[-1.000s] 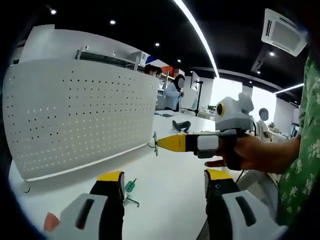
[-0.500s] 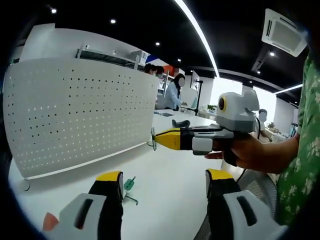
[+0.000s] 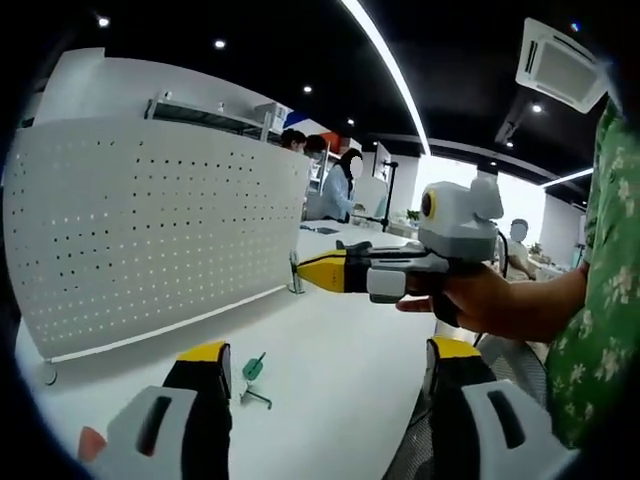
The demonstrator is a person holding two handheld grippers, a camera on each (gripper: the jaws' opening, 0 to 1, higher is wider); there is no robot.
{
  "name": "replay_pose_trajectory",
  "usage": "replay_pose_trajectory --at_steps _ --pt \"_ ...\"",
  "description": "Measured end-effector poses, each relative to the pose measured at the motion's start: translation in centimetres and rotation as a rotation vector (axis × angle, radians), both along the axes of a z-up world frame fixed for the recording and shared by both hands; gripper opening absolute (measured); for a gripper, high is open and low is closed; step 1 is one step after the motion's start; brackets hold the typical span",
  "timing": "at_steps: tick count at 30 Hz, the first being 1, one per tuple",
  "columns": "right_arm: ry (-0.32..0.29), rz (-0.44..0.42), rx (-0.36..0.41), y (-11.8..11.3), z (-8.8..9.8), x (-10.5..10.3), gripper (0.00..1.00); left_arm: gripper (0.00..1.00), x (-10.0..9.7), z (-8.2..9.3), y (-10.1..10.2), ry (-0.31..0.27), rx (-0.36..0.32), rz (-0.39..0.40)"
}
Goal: Insert the hook assembly into the mounting plate slot until the hook locks in place.
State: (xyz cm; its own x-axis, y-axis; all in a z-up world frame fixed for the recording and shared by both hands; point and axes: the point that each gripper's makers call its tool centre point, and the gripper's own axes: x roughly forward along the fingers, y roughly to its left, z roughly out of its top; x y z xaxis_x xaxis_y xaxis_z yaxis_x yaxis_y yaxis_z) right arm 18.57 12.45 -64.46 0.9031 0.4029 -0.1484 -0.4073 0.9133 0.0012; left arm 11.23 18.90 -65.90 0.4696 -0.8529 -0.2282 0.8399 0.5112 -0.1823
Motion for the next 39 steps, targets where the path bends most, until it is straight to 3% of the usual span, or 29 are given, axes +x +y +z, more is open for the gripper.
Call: replay_pose_trajectory --at_steps 4,10,18,28,39 --pt "-0.003 -0.004 0.0 -0.1 0.0 0.1 0.02 0.94 -0.4 0.4 -0.1 -0.018 -0.036 -0.01" --pt "-0.011 -0.009 -0.004 -0.1 0.1 0.2 0.02 1.0 -0.9 0.4 -0.2 -0.035 -0.064 -0.018" --pt "-0.037 -0.03 -0.006 -0.6 1.1 1.3 0.02 1.0 -1.1 -0.5 0.0 -0.038 -0.056 -0.014" --pt "-0.123 -0.081 -0.002 -2.2 5.2 4.4 0.02 1.0 -1.1 -1.3 0.2 -0.017 -0.055 -0.008" --pt "-0.218 -0.11 -0.011 -2.3 9.7 8.3 0.02 1.0 -1.2 -2.1 0.5 0.007 -0.058 0.002"
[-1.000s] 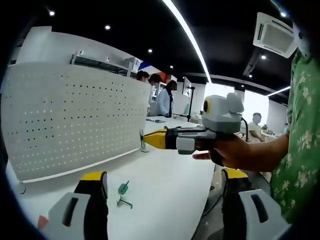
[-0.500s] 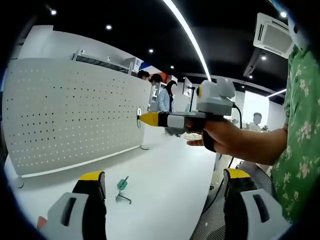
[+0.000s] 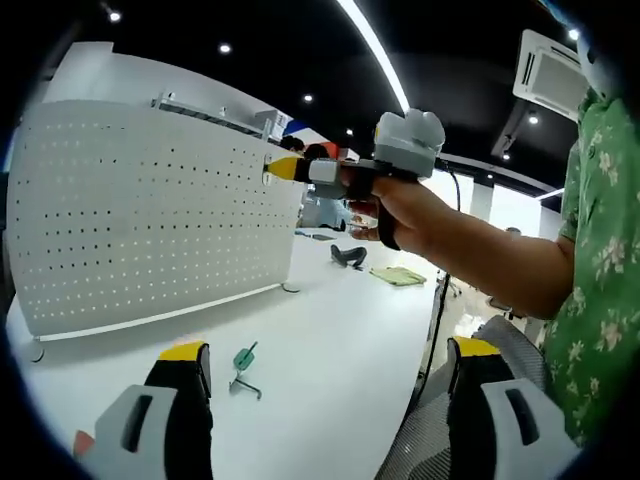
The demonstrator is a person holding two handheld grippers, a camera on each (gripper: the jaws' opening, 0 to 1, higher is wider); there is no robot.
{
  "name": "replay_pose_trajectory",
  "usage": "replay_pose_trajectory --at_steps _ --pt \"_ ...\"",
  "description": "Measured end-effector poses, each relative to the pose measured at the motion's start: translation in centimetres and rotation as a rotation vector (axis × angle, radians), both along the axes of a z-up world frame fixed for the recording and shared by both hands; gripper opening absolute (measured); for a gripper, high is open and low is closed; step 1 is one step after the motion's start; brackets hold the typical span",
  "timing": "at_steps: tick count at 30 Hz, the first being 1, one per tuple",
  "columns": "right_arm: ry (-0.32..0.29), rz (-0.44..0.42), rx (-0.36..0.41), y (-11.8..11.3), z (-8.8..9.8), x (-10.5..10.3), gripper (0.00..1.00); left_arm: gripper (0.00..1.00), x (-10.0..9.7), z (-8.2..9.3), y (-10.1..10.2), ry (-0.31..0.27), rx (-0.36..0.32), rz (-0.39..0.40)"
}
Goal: Insert the hook assembly into the mounting plate slot until the hook locks in place.
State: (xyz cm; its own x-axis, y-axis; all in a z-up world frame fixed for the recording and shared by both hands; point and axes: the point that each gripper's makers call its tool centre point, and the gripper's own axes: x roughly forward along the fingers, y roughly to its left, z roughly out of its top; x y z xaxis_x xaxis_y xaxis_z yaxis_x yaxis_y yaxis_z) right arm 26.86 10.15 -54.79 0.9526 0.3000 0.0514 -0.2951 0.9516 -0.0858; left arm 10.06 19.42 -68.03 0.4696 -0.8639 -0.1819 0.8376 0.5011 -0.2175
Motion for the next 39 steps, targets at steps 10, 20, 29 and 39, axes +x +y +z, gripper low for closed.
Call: replay_pose_trajectory --at_steps 10,20,29,39 --pt "-0.068 -0.027 0.004 -0.1 3.6 3.8 0.02 1.0 0.6 -0.3 0.3 0.016 -0.007 0.014" --pt "-0.106 -0.051 -0.013 -0.6 5.6 6.7 0.02 1.0 1.0 -0.4 0.8 0.028 -0.021 0.025" --pt "-0.111 -0.091 -0.044 -1.4 5.5 9.1 0.02 1.0 1.4 -0.6 1.1 0.034 -0.022 0.037" --pt "-0.108 -0.104 -0.066 -1.4 5.0 11.2 0.02 1.0 1.8 -1.1 1.5 0.055 -0.019 0.048"
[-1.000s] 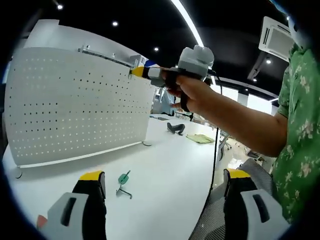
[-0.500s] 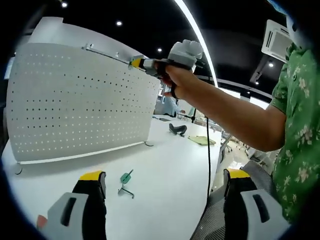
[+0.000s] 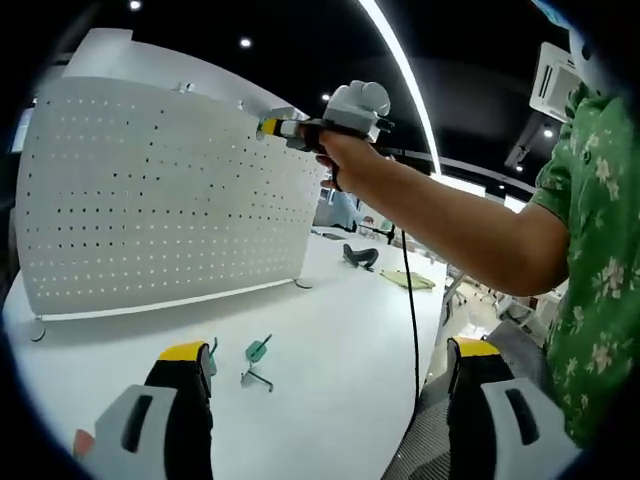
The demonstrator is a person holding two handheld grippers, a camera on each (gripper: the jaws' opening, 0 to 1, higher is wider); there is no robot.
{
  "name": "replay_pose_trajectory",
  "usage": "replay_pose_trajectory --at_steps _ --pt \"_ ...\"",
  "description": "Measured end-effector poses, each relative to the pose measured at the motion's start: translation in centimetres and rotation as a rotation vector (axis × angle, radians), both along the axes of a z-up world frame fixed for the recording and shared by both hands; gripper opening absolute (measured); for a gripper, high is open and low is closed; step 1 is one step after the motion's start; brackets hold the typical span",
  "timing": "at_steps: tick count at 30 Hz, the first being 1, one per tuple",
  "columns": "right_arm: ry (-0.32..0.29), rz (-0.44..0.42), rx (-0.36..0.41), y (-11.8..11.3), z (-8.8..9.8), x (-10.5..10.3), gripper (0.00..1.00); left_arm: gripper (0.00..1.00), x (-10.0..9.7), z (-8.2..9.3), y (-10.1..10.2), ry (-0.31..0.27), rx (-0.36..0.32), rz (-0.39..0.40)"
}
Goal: Insert the hook assembly into the mounting plate slot until the hook locks in place.
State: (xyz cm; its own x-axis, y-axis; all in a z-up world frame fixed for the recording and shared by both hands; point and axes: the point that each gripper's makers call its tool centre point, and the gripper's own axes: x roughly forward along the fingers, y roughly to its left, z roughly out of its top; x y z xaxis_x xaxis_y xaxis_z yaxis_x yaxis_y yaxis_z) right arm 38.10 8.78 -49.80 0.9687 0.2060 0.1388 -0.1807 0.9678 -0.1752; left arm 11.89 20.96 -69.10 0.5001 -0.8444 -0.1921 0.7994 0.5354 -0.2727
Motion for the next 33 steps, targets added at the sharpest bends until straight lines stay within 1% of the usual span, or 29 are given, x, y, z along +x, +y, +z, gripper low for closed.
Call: replay_pose_trajectory --at_steps 11,19,33 --pt "0.004 -0.024 0.0 -0.4 -0.4 2.0 0.02 0.99 0.3 -0.3 0.2 0.019 -0.004 0.003" --pt "0.005 -0.036 0.005 -0.7 -0.8 2.6 0.02 0.98 0.5 -0.4 0.4 0.027 -0.009 0.007" --pt "0.004 -0.039 0.011 -0.8 -1.0 3.2 0.02 0.98 0.6 -0.4 0.4 0.027 -0.011 0.008"
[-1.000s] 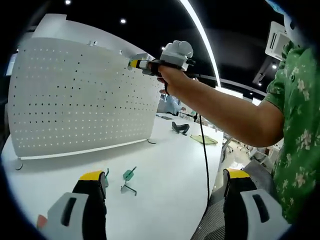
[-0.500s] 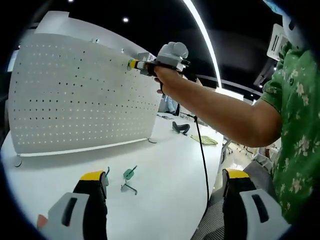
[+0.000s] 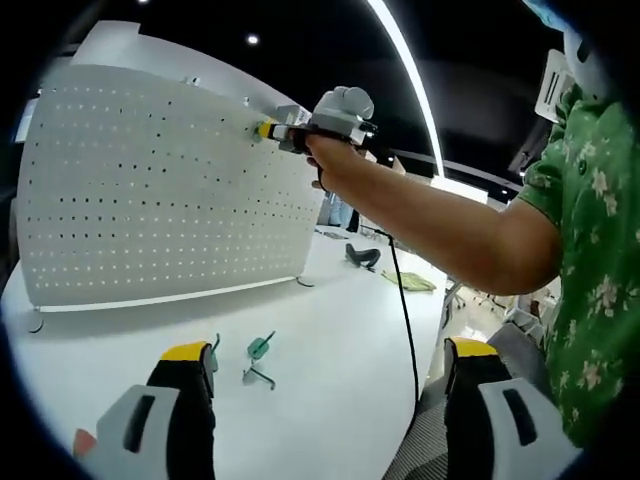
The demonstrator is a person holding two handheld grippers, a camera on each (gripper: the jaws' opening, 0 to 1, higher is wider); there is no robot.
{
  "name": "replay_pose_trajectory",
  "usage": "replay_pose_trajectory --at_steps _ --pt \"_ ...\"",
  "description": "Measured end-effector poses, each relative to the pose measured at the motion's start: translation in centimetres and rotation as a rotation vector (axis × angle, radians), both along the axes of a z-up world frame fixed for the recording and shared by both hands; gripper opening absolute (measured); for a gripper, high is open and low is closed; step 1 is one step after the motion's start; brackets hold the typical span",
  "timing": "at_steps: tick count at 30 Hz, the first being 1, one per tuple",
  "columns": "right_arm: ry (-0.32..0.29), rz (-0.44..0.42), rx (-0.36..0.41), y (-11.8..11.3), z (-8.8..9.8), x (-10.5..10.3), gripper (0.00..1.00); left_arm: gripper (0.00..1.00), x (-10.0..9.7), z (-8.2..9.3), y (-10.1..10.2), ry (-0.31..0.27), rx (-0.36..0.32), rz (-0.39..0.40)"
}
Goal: Insert the hook assembly into the mounting plate slot until the hook locks in place.
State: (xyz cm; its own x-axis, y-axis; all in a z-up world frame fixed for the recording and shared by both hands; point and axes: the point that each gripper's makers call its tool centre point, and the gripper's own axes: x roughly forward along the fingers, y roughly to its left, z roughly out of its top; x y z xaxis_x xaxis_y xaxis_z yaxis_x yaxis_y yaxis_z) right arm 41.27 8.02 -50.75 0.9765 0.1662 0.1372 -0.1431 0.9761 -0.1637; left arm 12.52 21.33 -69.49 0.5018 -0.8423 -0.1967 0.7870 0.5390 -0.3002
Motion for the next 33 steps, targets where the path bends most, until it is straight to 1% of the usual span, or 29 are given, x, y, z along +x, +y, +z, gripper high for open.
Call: replay_pose_trajectory --at_steps 6,9,10,11,12,17,20,25,31,33 --pt "-0.004 0.0 -0.002 0.0 0.1 0.2 0.02 0.98 0.1 0.0 0.1 -0.002 0.0 0.004" --pt "-0.005 0.0 -0.001 0.0 0.1 0.2 0.02 0.98 0.3 0.2 0.2 -0.012 0.003 0.011" --pt "-0.005 0.0 0.0 0.0 0.0 0.3 0.02 0.98 0.4 0.4 0.3 -0.019 0.001 0.015" --pt "-0.005 0.001 0.001 0.0 0.0 0.3 0.02 0.98 0.7 1.0 0.4 -0.054 -0.01 0.024" --pt "-0.005 0.001 0.001 0.0 0.0 0.3 0.02 0.98 0.8 1.3 0.5 -0.066 -0.016 0.026" --pt "-0.005 0.002 0.0 0.0 0.0 0.3 0.02 0.98 1.5 1.6 0.9 -0.067 -0.009 0.038" --pt "-0.004 0.002 -0.001 0.0 0.0 0.3 0.02 0.98 2.0 2.1 1.2 -0.093 -0.014 0.051" --pt "-0.004 0.004 -0.001 0.1 0.0 0.3 0.02 0.97 3.0 3.0 2.1 -0.134 -0.001 0.063" --pt "-0.005 0.005 -0.003 0.1 0.0 0.3 0.02 0.98 4.2 4.3 2.4 -0.181 0.021 0.044" --pt "-0.005 0.005 -0.005 0.0 0.0 0.3 0.02 0.98 4.7 5.0 2.7 -0.196 0.019 0.044"
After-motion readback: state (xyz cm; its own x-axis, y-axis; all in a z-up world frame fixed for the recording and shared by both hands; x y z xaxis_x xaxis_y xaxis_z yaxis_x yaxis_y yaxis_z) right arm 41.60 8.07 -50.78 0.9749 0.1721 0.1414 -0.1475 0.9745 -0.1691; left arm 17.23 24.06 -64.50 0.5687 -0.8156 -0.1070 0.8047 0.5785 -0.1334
